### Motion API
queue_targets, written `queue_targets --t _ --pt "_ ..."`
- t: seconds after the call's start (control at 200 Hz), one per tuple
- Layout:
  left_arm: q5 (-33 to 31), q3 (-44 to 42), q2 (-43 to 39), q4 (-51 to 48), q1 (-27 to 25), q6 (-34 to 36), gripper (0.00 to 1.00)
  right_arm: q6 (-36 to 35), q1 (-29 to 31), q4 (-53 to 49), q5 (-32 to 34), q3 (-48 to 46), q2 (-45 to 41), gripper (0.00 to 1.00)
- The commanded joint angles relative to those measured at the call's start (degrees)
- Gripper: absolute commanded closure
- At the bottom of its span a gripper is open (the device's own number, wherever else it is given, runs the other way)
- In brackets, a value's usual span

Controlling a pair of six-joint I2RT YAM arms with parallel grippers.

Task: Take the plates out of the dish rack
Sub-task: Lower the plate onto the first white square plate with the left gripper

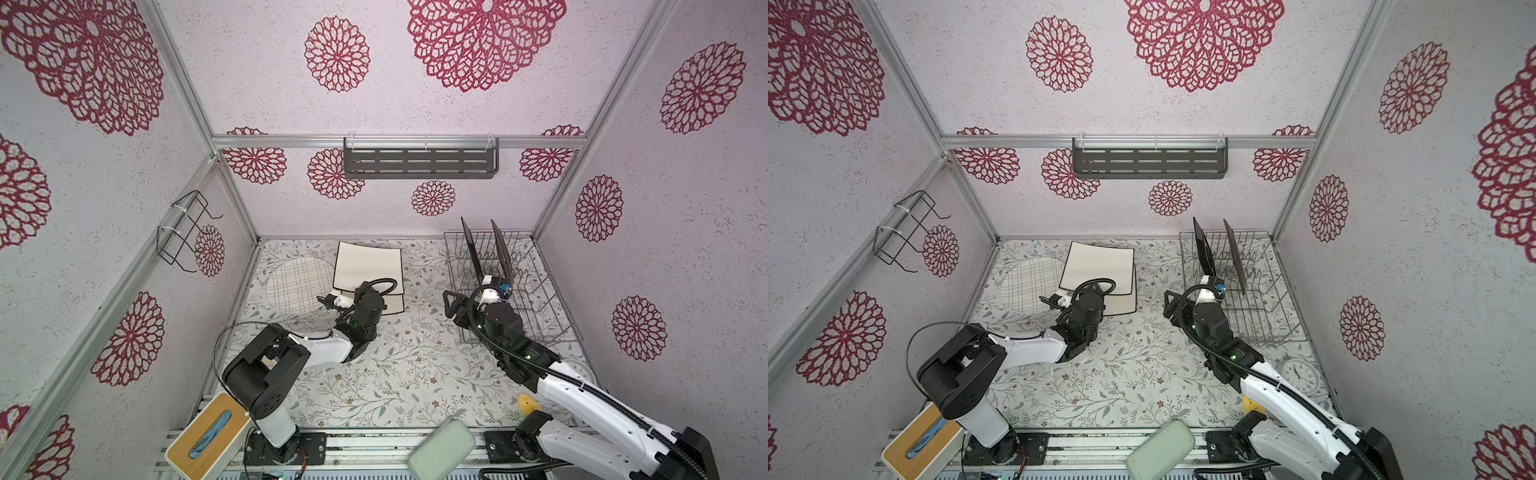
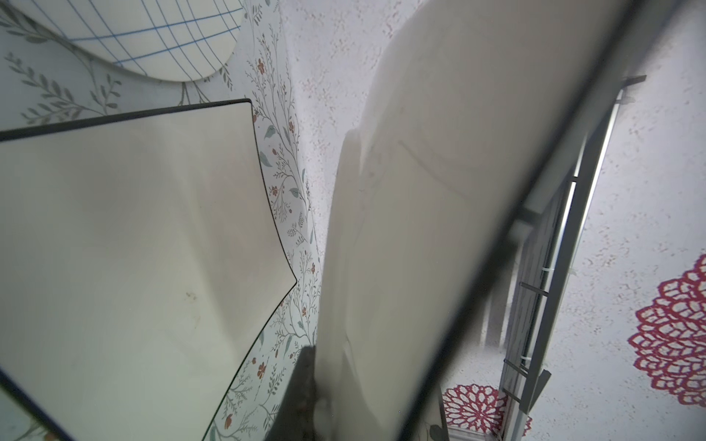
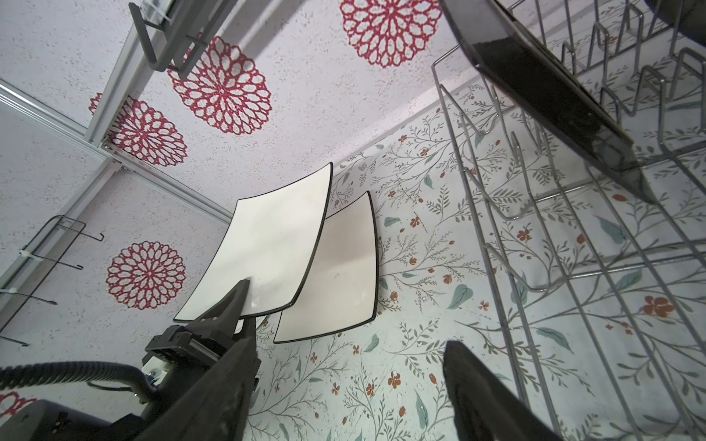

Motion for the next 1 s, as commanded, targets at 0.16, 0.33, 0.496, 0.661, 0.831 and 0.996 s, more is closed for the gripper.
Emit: queue_targets --t 0.16,0.33,0.496,0.661,0.831,0.996 --pt "-0.6 2.4 1.4 8.9 0.7 -1.5 1.0 -0.1 -0.2 3.0 -0.4 1.0 1.1 0.2" --pt "-1.7 3.0 0.9 4.8 0.8 -2.6 1.0 -0.1 -0.2 3.7 -1.6 1.5 2.7 0.2" --pt "-2.0 2.9 1.7 4.5 1.2 -3.5 1.0 -0.3 -0.1 4.2 -3.1 2.0 5.1 0.2" --pt "-2.1 2.9 3.6 6.3 1.4 -3.9 1.0 -0.3 -0.1 4.5 -4.0 2.6 7.0 0.19" --pt "-1.4 3.1 5.1 7.8 1.8 -3.9 1.0 -0.3 -0.1 4.9 -4.2 2.8 8.2 0.19" --pt "-0.8 3.0 5.6 7.3 2.3 -5.0 1.0 -0.4 -0.1 4.9 -4.5 3.2 9.3 0.19"
